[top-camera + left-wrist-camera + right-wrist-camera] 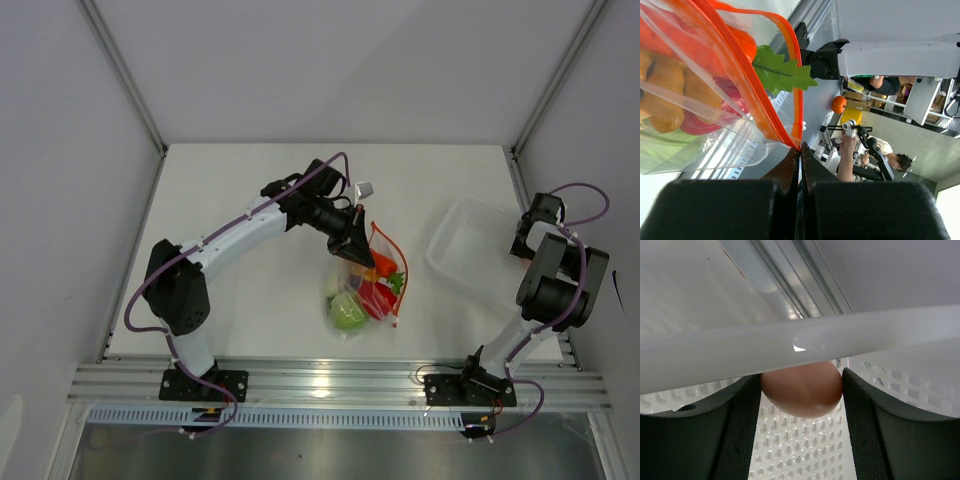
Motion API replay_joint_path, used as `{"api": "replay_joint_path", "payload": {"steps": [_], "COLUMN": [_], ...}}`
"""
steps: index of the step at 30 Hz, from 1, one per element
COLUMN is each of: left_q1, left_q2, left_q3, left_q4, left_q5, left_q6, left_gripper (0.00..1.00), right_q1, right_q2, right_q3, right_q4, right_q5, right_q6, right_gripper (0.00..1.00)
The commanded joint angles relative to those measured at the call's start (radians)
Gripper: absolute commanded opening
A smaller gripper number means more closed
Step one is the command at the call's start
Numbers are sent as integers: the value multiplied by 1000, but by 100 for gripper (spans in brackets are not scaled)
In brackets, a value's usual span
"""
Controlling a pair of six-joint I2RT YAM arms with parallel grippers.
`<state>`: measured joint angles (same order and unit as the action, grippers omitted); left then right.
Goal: Place the food in the zip-top bag and seal the zipper
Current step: Pick up the fake vegetable from the bin.
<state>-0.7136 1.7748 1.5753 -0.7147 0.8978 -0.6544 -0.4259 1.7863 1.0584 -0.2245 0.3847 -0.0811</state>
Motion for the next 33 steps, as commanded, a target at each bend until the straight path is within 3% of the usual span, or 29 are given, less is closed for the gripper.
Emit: {"api": "replay_joint_path", "payload": {"steps": [1,15,27,33], "left_q1": [-7,-12,-20,-20], "left_q2": [-5,-58,-149,-193], "left_q3": [37,-12,-115,-152], "left_q4": [1,38,175,199], "left_q5": [29,10,-14,-39], "left_q6": [10,-4,-62,-68], "left_gripper": [1,1,1,1], "right_q1": [-5,67,209,389], "right_q2": [9,-148,-478,-623], "right_q3": [14,-52,-54,-8], "right_q4": [30,-33,-259,-384], "right_q5": [-1,45,-43,-174], "right_q6": [7,18,116,155], "right_gripper": [45,13,4,0]}}
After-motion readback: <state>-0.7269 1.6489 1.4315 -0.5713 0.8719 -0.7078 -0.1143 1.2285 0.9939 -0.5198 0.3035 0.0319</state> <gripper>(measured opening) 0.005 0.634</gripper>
